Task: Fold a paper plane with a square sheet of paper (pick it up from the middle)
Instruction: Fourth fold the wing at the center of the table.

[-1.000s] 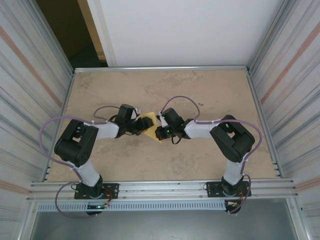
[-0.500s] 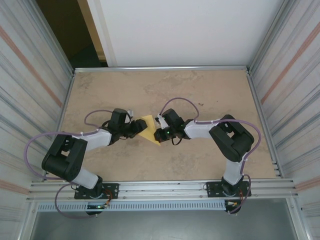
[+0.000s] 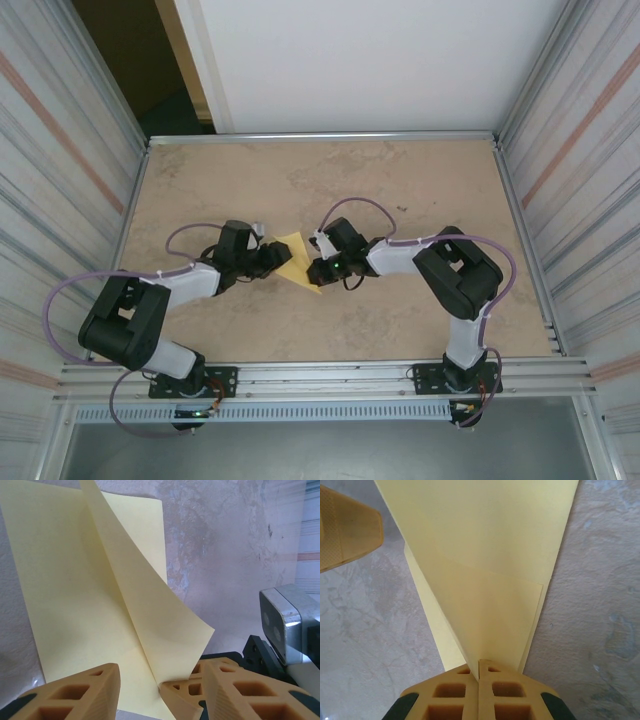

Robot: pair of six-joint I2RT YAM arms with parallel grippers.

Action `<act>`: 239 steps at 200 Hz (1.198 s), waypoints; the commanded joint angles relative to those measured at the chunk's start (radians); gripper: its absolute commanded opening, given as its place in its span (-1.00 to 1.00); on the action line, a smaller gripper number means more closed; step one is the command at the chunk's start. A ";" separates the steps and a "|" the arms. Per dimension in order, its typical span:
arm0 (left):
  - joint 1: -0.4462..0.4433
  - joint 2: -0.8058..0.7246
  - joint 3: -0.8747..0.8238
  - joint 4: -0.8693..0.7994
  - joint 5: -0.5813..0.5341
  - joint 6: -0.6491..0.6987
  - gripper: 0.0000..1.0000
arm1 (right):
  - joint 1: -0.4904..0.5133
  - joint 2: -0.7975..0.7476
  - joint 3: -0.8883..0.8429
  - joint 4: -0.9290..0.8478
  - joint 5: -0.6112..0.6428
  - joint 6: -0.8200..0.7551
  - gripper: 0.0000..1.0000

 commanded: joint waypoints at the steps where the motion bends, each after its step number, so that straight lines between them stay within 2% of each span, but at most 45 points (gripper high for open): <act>1: 0.003 0.002 -0.003 0.055 0.050 -0.002 -0.09 | -0.029 0.026 -0.022 0.020 -0.092 0.042 -0.92; 19: 0.002 0.028 0.004 0.074 0.068 -0.005 -0.15 | -0.044 0.027 -0.024 0.025 -0.134 0.060 -0.92; 50: -0.009 0.064 0.022 0.112 0.101 -0.008 -0.38 | -0.064 0.038 -0.033 0.044 -0.191 0.097 -0.91; 106: -0.022 0.154 0.097 0.155 0.175 0.017 -0.56 | -0.097 0.050 -0.064 0.114 -0.250 0.147 -0.89; 178: -0.033 0.258 0.174 0.156 0.202 0.032 -0.65 | -0.106 0.058 -0.071 0.119 -0.263 0.154 -0.87; 239: -0.035 0.294 0.195 0.145 0.208 0.043 -0.66 | -0.110 0.058 -0.069 0.115 -0.268 0.161 -0.76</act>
